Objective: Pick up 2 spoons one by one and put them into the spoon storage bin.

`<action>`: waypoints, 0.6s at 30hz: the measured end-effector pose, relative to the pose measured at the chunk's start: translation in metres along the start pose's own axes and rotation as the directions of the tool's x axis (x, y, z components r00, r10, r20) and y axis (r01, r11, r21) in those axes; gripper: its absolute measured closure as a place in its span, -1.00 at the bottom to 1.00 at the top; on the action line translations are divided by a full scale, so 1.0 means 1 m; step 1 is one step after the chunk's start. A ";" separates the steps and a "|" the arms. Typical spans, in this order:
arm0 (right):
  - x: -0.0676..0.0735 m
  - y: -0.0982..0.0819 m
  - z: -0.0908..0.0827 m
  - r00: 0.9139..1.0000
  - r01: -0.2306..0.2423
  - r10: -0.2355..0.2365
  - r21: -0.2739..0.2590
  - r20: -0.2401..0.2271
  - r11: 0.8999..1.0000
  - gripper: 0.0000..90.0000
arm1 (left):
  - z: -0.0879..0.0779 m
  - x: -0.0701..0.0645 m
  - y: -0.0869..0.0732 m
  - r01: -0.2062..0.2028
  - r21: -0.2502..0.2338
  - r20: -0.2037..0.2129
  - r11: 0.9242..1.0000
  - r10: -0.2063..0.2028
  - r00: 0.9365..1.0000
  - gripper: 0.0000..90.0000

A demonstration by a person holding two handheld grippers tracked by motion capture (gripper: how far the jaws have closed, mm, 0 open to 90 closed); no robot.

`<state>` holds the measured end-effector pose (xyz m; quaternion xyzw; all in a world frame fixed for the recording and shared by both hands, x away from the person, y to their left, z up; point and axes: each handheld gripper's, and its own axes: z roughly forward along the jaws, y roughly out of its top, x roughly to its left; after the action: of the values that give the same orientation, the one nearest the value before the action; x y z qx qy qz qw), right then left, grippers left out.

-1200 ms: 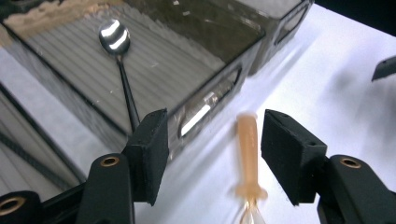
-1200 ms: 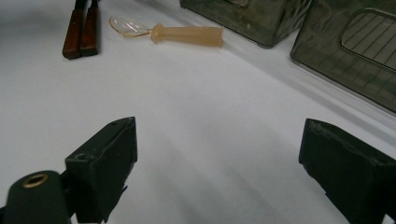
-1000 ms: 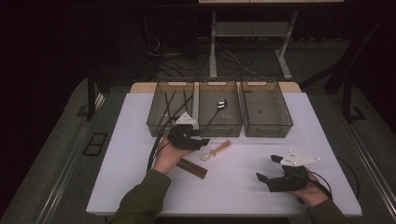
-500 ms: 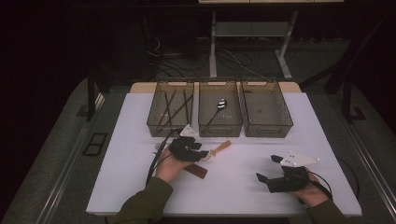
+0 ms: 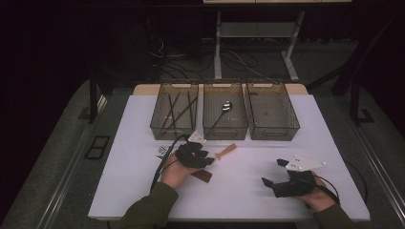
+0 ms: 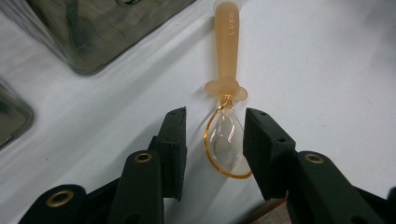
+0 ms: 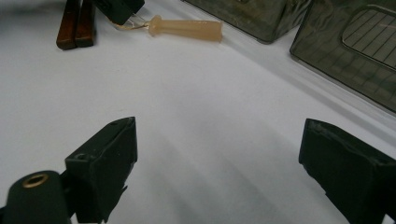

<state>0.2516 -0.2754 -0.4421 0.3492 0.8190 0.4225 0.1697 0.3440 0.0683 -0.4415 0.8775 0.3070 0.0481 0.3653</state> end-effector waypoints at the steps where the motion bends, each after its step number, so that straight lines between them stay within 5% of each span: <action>1: 0.000 0.000 0.000 1.000 0.004 -0.004 -0.002 0.001 1.000 -0.74 | 0.000 0.000 0.000 -0.007 0.006 -0.002 1.000 0.007 1.000 0.32; 12: 0.000 0.000 0.000 1.000 0.006 -0.006 -0.006 0.003 1.000 -0.74 | 0.004 -0.012 0.001 -0.062 0.041 0.017 0.997 0.061 0.998 0.63; 18: 0.001 0.000 0.000 1.000 0.005 -0.005 -0.005 0.003 1.000 -0.74 | 0.004 -0.018 0.003 -0.098 0.053 -0.014 0.994 0.099 0.995 0.73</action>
<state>0.2513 -0.2747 -0.4421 0.3475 0.8186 0.4235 0.1727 0.3323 0.0534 -0.4401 0.9004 0.2676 0.0651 0.3369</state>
